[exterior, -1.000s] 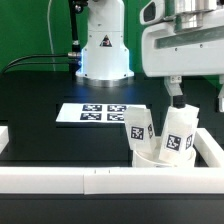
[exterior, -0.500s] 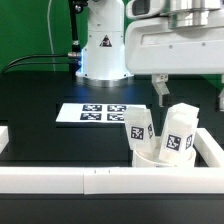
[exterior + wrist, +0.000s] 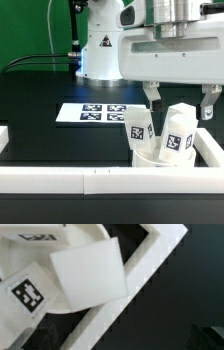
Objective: Assemble stool
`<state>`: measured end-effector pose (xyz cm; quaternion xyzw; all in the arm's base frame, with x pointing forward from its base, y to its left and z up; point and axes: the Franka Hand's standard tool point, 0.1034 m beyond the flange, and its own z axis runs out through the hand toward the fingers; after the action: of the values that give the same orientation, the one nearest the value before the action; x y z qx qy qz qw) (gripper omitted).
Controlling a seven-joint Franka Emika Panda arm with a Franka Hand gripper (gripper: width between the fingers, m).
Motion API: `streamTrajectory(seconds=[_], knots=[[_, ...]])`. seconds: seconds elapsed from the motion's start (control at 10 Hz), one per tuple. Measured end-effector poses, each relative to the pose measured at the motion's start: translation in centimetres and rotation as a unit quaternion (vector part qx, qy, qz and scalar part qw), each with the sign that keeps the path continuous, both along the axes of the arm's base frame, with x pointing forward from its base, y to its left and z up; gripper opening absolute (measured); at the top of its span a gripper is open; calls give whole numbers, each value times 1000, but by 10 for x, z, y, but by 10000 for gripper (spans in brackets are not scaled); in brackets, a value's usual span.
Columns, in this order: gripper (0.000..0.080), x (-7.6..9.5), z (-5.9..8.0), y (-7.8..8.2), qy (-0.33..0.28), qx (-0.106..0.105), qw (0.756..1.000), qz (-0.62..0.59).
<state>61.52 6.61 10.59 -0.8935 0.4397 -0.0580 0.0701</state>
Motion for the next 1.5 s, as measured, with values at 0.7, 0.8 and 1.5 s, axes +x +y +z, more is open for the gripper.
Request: streamTrajectory(seconds=[0.7, 0.8, 1.5], knots=[[649, 2, -18, -4, 60, -34, 990, 121], [649, 0, -20, 2, 63, -32, 992, 106], [515, -14, -38, 23, 81, -35, 993, 84]])
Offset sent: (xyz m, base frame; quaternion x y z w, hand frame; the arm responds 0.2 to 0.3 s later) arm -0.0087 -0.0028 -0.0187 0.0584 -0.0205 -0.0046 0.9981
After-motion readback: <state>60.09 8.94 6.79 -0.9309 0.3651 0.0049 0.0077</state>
